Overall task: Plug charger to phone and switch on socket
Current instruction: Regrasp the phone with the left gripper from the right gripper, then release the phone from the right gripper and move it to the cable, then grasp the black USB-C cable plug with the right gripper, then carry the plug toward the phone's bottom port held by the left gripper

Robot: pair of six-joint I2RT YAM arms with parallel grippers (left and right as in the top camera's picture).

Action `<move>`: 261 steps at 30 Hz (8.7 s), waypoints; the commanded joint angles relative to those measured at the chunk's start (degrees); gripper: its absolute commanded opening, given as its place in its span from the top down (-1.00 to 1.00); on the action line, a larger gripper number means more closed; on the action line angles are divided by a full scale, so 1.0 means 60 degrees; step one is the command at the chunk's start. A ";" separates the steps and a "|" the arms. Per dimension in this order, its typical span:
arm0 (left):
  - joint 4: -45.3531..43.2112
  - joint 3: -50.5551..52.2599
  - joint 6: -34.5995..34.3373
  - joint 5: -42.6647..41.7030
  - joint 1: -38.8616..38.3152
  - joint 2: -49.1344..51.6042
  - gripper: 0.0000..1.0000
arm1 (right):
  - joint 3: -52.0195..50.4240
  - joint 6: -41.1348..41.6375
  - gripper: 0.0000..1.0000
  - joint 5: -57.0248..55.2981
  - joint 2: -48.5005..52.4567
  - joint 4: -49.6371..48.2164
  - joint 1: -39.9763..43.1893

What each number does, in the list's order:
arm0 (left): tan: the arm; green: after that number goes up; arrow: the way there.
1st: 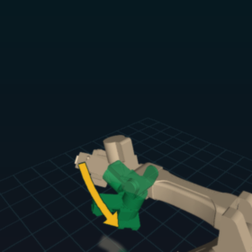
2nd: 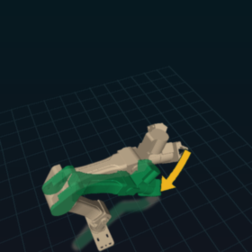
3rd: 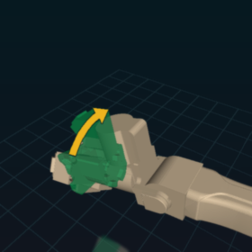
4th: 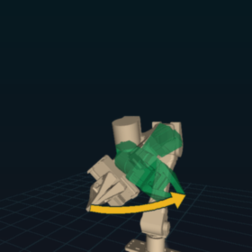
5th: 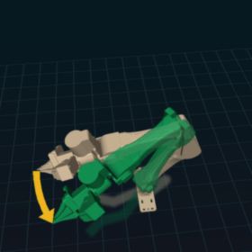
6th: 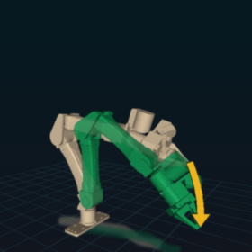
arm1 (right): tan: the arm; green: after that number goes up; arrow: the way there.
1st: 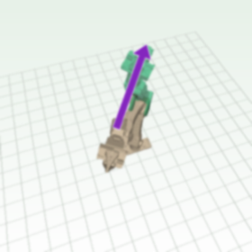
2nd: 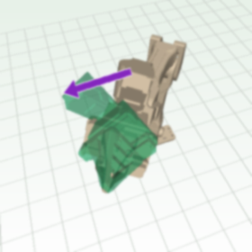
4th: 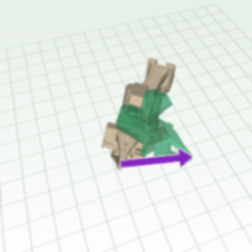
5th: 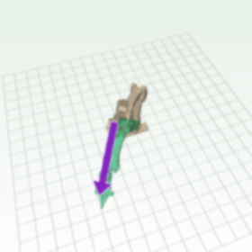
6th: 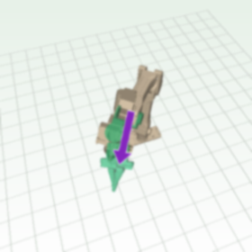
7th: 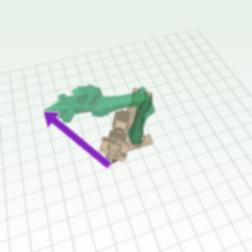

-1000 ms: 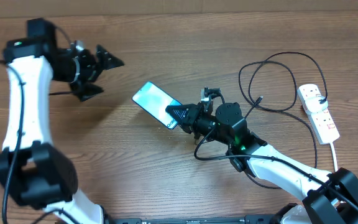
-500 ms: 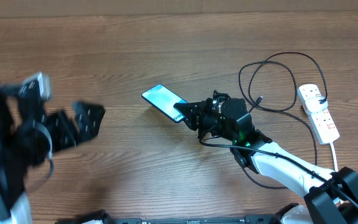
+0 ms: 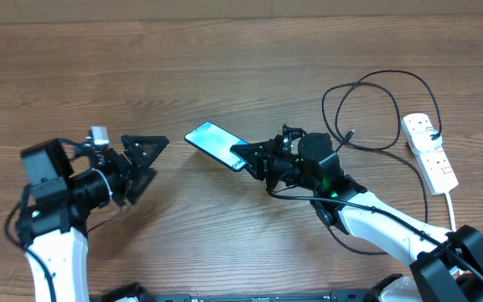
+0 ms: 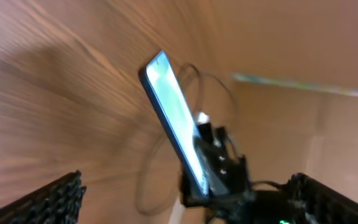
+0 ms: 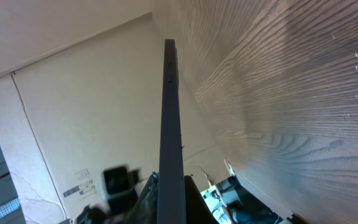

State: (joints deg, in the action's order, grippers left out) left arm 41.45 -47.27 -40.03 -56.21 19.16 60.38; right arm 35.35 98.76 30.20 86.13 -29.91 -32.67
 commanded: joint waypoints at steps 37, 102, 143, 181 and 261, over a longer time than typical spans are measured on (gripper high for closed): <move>-0.3034 0.0423 -0.5406 0.0936 -0.2342 0.1668 0.53 | 0.0244 0.1800 0.92 -0.2135 -0.0029 -0.1719 -0.1854; -0.7694 0.0419 -0.4309 -0.4324 -0.2135 0.6131 0.91 | 0.4342 -0.9653 -0.65 -0.5803 -0.0583 1.1606 0.2816; -0.9213 0.0419 -0.5289 -0.5406 -0.2135 0.6670 0.92 | 0.3781 -0.8717 0.21 -0.5876 0.2856 0.9989 0.4153; -1.3023 -0.0816 -0.5876 -0.5741 -0.2138 0.6765 0.92 | 0.5996 -1.8575 0.92 0.2488 -0.0335 1.9048 0.2881; -1.2877 -0.0845 -0.5329 -0.5034 -0.2834 0.6794 0.92 | 0.5996 -1.4415 0.92 0.0222 -0.0189 1.3347 -0.1188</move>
State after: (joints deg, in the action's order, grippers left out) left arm -35.57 -50.72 -70.89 -86.13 2.96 100.97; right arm 70.30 12.03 32.10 84.82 50.39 -39.75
